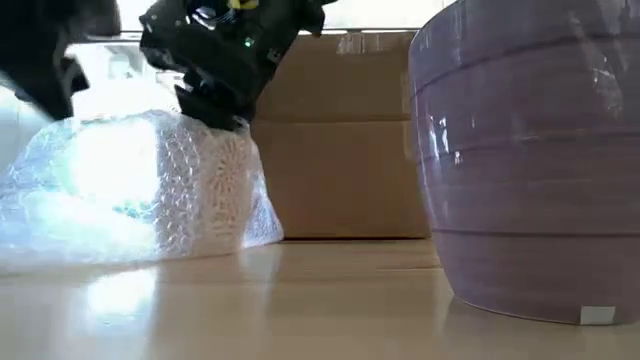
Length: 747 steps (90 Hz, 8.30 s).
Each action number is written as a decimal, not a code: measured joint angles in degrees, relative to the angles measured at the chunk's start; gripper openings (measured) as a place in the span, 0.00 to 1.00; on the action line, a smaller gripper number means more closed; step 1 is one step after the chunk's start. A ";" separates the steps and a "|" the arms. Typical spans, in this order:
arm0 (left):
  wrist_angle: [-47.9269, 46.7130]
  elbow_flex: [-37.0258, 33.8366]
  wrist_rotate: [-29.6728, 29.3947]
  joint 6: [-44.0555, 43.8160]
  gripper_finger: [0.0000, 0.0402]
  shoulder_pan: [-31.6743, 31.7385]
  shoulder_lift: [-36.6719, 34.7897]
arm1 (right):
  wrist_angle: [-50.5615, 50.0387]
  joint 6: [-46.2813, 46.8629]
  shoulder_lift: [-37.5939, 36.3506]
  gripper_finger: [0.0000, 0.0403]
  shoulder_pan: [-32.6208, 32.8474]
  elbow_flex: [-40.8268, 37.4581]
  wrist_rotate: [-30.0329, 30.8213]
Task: Wrap mug
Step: Wrap the yellow mug with bubble wrap
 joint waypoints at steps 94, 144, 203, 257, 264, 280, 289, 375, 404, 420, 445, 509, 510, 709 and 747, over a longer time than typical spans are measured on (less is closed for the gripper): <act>33.39 -13.81 18.07 -4.77 0.34 -0.24 10.30 | -9.54 -6.93 -1.93 0.00 2.29 0.06 -3.01; -12.90 6.60 13.94 -7.91 0.23 -4.72 8.50 | -6.09 -7.76 -6.79 0.00 2.16 0.12 -3.01; 7.74 -16.59 23.57 -12.12 0.27 -6.07 8.41 | -27.22 -1.62 -12.78 0.00 1.95 -4.73 -2.91; -5.62 7.89 -8.75 -1.82 0.00 -7.74 4.72 | 4.97 4.46 -12.88 0.00 3.12 -24.92 2.95; -4.89 10.95 -14.05 2.66 0.00 -7.51 4.72 | 5.36 4.41 -12.88 0.00 3.19 -24.92 2.97; 4.65 10.02 -18.28 13.14 0.00 -2.99 5.00 | 8.91 4.37 -12.88 0.00 3.21 -24.88 2.93; 14.83 6.45 -18.20 19.26 0.00 -0.32 5.99 | 10.57 4.37 -12.88 0.00 3.21 -24.60 2.97; 35.83 -5.52 -8.23 25.86 0.09 5.71 7.69 | 8.29 -0.11 -11.57 0.00 2.25 -15.30 4.41; 7.01 14.78 -5.50 30.60 0.40 5.16 6.75 | 7.82 -0.07 -11.14 0.00 2.27 -15.39 4.64; -14.17 18.02 -6.11 16.31 0.43 1.29 6.43 | 7.43 -0.16 -11.11 0.00 2.27 -15.37 4.61; 4.52 3.65 -12.66 10.75 0.31 -4.66 6.16 | 7.85 -1.66 -11.05 0.00 2.27 -15.37 4.61; 48.34 -13.77 -15.10 23.73 0.01 1.13 7.47 | -3.70 -3.99 -12.43 0.00 2.05 -1.19 4.59; 48.28 -13.67 -15.07 23.87 0.01 1.14 7.48 | -2.89 -3.98 -12.42 0.00 2.05 -1.16 4.59; 14.09 5.15 -14.16 24.98 0.00 2.10 5.77 | -2.30 -0.11 -2.05 0.00 2.58 -0.29 3.38; 34.00 -1.50 -3.00 22.35 0.00 -2.89 5.86 | -1.76 -0.74 -2.15 0.00 2.53 -0.33 4.71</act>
